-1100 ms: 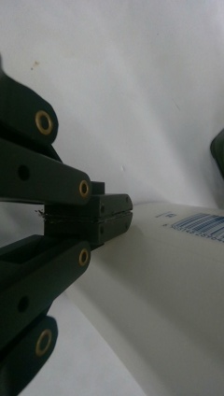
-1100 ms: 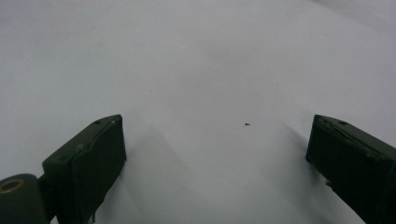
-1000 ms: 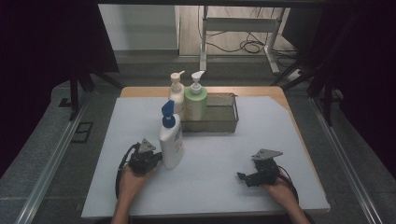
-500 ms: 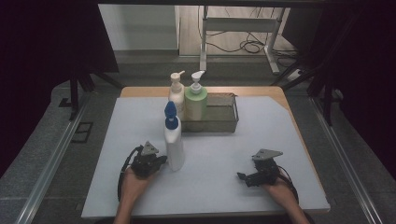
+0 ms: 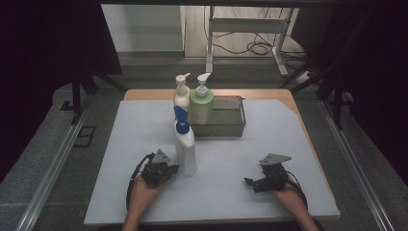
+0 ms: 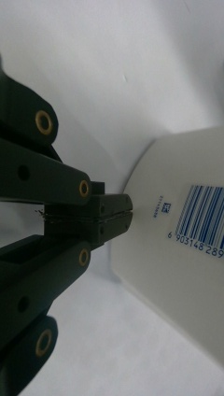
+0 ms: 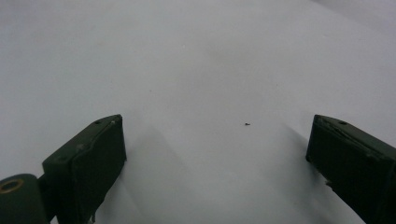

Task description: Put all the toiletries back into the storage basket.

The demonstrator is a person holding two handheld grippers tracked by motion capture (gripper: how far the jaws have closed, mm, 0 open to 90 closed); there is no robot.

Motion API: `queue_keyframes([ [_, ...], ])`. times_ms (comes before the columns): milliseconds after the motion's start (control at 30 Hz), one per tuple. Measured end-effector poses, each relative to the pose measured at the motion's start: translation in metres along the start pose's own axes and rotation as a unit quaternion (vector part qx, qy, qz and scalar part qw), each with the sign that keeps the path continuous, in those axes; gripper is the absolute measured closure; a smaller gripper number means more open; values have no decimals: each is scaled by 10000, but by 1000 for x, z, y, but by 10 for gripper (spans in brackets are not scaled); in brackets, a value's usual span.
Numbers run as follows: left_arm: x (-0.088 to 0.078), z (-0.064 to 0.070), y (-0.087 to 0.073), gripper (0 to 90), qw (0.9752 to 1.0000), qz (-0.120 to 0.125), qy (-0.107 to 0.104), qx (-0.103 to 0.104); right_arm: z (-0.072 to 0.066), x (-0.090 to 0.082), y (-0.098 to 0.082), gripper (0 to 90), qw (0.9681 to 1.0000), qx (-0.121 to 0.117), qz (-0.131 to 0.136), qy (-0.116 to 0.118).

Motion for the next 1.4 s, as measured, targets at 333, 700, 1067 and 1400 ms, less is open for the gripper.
queue_keyframes([
  [333, 9, 17, 3, 891, 9997, -96, -126, 198, 0, 0, 0, 44, 10000, 0, 3, 0],
  [700, 17, 30, 8, 892, 9996, 69, -42, 278, 0, 0, 0, 44, 10000, 0, 4, 0],
  [1067, 11, 32, 6, 777, 9995, 105, -7, 293, 0, 0, 0, 45, 10000, -8, -7, -2],
  [1400, 3, 34, 3, 578, 9993, 164, 179, 268, 0, -1, 1, 52, 10000, -1, -27, 2],
])
Point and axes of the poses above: each handheld gripper's, and its own axes: x roughly forward along the jaws, y roughly out of its top, z roughly to its right, the point moved 6 cm from there along x, roughly forward along the jaws, and after that the axes turned 4 degrees about y, right-handed, at the moved point
